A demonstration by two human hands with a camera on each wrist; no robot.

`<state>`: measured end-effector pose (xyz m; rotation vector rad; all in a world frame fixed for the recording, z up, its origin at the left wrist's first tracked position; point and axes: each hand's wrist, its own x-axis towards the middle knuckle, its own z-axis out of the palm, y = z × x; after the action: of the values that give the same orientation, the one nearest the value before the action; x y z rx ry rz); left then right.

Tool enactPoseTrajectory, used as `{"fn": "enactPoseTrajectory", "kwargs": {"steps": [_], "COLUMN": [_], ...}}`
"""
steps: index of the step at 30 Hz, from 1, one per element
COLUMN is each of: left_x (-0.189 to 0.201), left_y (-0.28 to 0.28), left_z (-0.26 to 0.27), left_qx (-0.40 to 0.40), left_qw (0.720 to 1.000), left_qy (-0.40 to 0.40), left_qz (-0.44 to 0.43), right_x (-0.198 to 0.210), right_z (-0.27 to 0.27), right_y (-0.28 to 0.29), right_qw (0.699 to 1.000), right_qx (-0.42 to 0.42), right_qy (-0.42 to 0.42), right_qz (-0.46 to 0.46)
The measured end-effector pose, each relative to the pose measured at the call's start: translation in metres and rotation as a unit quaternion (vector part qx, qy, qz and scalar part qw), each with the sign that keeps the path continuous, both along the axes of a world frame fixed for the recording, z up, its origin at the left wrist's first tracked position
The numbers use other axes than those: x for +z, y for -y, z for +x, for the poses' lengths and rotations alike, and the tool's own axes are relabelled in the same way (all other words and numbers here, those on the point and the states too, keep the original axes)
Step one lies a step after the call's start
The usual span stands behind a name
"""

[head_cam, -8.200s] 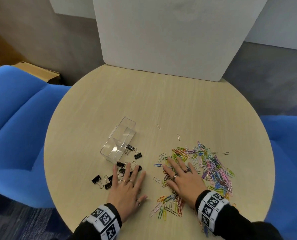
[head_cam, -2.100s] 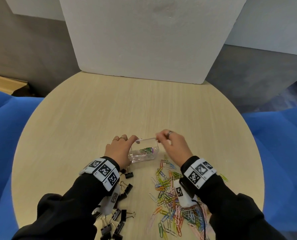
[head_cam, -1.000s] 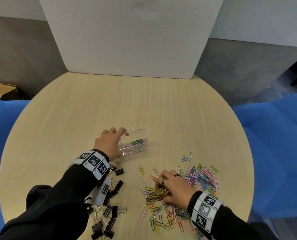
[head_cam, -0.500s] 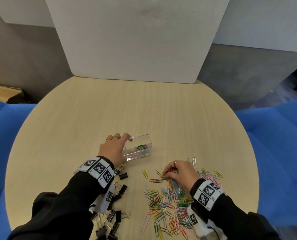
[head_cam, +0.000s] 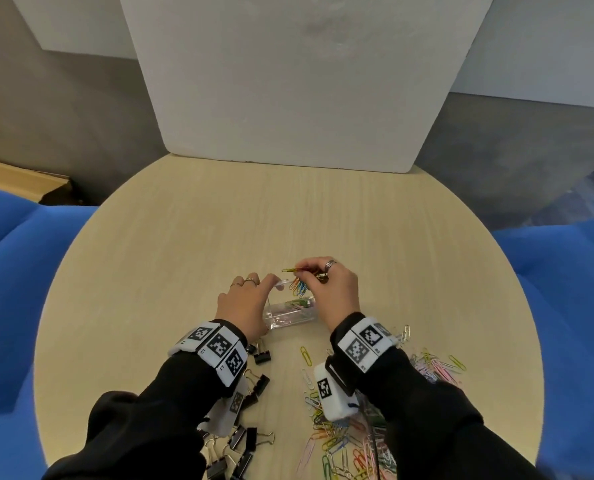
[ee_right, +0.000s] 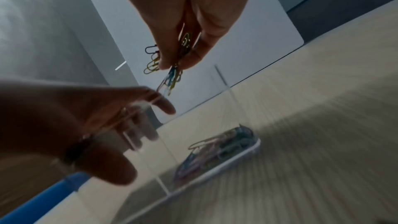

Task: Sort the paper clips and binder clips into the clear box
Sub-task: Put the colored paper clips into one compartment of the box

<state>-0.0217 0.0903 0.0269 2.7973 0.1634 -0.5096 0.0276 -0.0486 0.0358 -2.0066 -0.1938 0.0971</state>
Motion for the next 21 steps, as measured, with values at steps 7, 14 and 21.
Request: {"fn": "enactPoseTrajectory", "kwargs": {"steps": [7,14,21], "left_x": [0.001,-0.001,0.001], "left_y": [0.001,0.001,0.002], "left_z": [0.0,0.0,-0.001], "left_qx": [-0.003,-0.001,-0.002], "left_qw": [1.0,1.0,1.0], "left_qy": [0.0,0.01,0.011], "left_qz": [0.009,0.005,-0.001], "right_x": [-0.027,-0.022,-0.014], "right_z": [-0.015,-0.005,0.001], "right_y": [0.014,0.026,0.016], "right_qw": [0.984,0.882,0.756], "right_qx": [0.112,0.221,0.347], "right_qy": [0.123,0.323,0.198], "right_qz": [-0.064,-0.264,-0.518]}}
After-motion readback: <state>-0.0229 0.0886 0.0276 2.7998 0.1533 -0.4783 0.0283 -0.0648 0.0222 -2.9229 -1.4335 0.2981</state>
